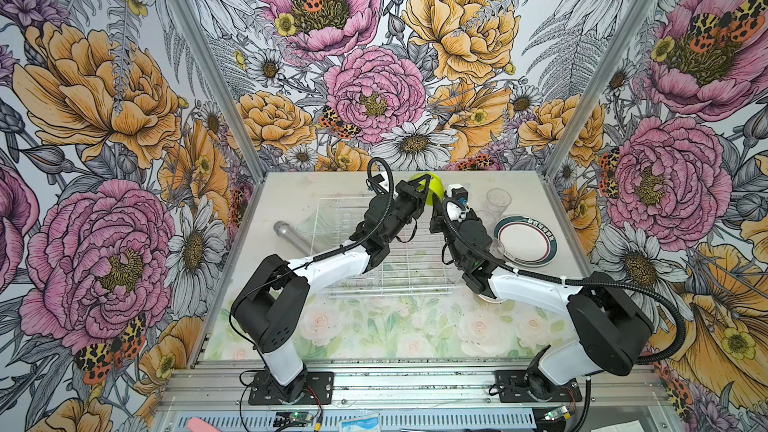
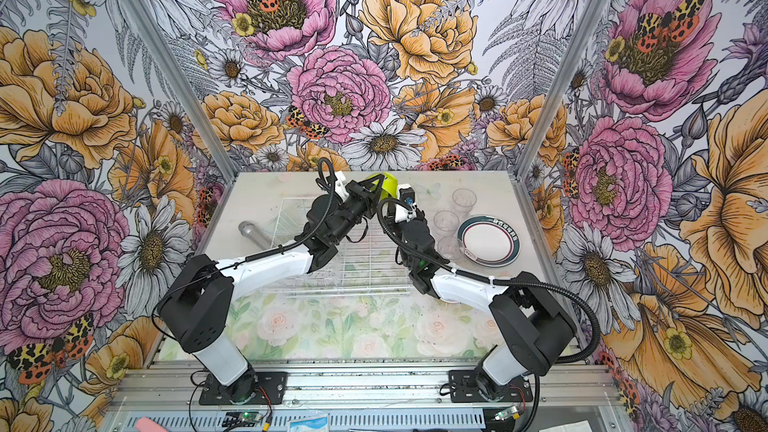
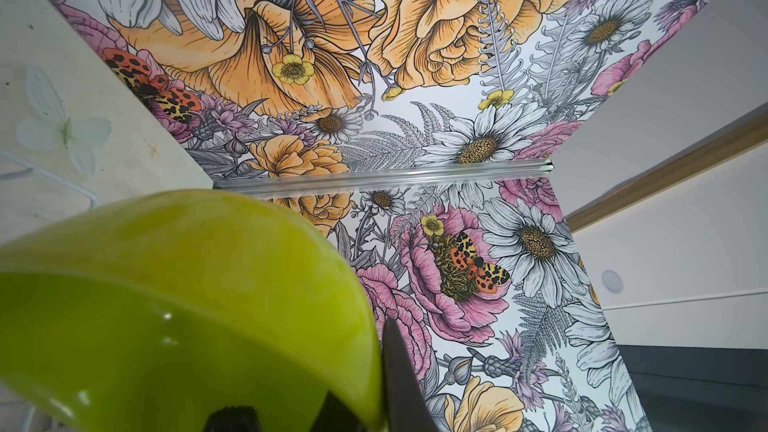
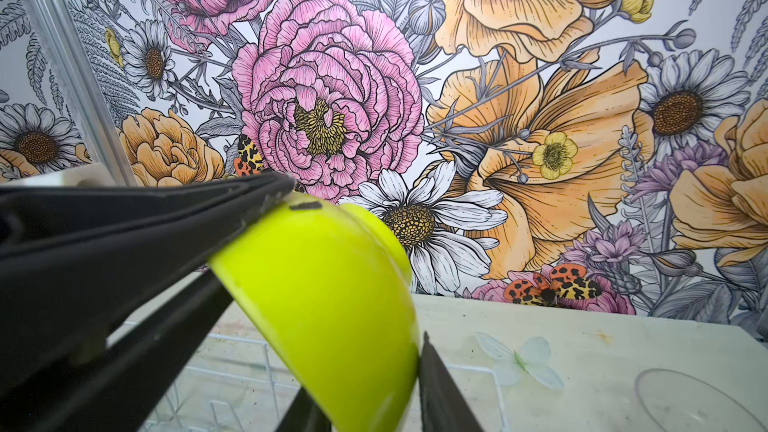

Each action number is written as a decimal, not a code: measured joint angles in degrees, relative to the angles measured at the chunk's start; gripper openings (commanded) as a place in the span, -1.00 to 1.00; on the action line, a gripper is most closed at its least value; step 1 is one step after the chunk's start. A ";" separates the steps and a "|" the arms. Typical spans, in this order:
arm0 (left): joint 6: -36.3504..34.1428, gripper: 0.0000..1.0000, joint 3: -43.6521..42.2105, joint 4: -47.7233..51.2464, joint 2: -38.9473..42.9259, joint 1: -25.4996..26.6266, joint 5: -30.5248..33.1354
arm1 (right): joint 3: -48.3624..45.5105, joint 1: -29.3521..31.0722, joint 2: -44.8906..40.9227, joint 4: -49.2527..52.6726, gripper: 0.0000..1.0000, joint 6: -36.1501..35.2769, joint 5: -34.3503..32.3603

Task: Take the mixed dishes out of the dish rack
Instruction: 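Close the right gripper on the lime-green bowl's rim beside the left gripper, then open the left gripper and withdraw it while the right gripper carries the bowl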

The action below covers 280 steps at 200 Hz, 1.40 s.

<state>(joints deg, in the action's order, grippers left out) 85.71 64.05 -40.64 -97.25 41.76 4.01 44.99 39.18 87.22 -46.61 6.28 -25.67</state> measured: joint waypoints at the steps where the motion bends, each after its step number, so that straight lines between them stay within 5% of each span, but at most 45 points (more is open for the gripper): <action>1: 0.02 -1.00 0.00 0.00 0.00 0.00 0.00 | 0.02 0.00 0.00 0.00 -0.31 0.00 0.00; 79: 2.47 -1.00 -0.76 -0.74 0.00 -0.04 -0.22 | 3.45 -0.81 3.61 0.00 -0.32 -3.30 -0.55; 133: 5.09 -1.00 -0.96 -0.76 -0.04 0.52 -1.55 | 5.14 -1.90 5.77 0.00 -1.00 -6.10 -3.87; 205: 5.92 -1.00 -1.75 -1.88 -0.04 -0.04 -2.86 | 4.98 -1.75 5.64 0.15 -1.00 -6.14 -3.89; 214: 5.95 -0.78 -1.88 -2.12 -0.04 -0.11 -3.13 | 4.92 -1.73 5.49 0.28 -1.00 -6.14 -3.89; 229: 6.08 -0.13 -2.01 -2.51 -0.04 -0.39 -4.61 | 4.66 -1.70 5.18 0.48 -1.00 -5.51 -2.93; 243: 6.93 0.95 -2.25 -3.30 0.24 -0.52 -6.10 | 4.20 -0.85 4.96 0.90 -1.00 -4.96 -1.95; 280: 6.36 0.97 -3.08 -2.71 1.57 -2.58 -9.51 | 3.72 0.02 4.94 1.51 -1.00 -2.73 -0.33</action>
<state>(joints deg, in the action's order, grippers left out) 92.07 60.97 -43.35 -95.68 39.18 -5.50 48.71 39.20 92.16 -45.10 3.55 -26.00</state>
